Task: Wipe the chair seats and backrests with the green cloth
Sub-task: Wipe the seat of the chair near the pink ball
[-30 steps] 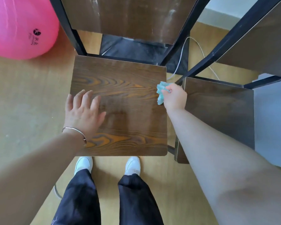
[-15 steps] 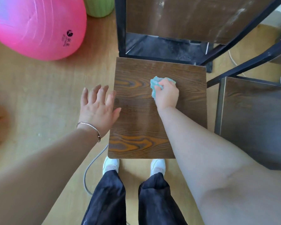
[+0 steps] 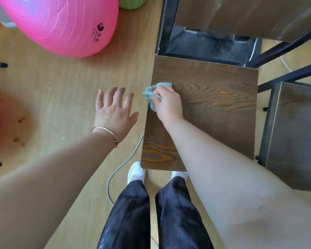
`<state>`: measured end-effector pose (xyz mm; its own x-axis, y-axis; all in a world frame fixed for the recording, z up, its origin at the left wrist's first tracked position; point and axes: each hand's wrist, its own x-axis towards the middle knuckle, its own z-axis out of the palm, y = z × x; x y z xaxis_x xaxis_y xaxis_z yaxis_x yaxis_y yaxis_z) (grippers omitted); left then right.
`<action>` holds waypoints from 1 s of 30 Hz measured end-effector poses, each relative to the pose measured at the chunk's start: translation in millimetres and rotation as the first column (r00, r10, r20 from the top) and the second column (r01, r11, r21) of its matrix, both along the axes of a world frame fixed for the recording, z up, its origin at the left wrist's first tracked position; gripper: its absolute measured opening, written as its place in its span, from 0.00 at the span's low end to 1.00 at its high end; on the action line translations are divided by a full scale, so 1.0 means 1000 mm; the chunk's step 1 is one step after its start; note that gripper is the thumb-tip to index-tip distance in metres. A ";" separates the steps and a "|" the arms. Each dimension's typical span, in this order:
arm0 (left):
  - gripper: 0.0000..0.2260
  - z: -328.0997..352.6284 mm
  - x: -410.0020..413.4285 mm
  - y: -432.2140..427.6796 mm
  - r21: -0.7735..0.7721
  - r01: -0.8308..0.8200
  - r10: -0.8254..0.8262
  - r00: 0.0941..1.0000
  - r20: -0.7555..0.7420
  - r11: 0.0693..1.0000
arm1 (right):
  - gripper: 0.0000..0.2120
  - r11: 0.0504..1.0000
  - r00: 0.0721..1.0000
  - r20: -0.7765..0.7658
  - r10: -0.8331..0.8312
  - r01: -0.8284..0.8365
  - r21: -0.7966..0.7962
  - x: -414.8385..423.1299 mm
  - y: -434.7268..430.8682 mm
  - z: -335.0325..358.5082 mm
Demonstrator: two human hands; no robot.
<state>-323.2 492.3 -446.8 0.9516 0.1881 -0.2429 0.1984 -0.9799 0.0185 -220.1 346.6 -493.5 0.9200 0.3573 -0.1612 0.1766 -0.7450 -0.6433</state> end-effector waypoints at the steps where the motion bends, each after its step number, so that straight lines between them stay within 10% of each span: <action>1: 0.26 -0.001 0.000 -0.004 -0.004 -0.005 0.005 1.000 -0.008 1.000 | 0.04 0.999 1.000 -0.020 -0.008 0.009 0.030 0.000 -0.002 0.004; 11: 0.24 0.006 0.060 -0.070 -0.074 0.036 -0.033 0.999 0.037 0.997 | 0.01 0.771 0.773 -0.104 -0.626 0.633 0.071 0.080 -0.167 0.028; 30: 0.24 -0.007 0.098 -0.088 -0.054 0.025 -0.023 0.999 0.047 0.998 | 0.09 0.722 0.739 0.094 -0.667 0.672 -0.163 0.149 -0.202 0.006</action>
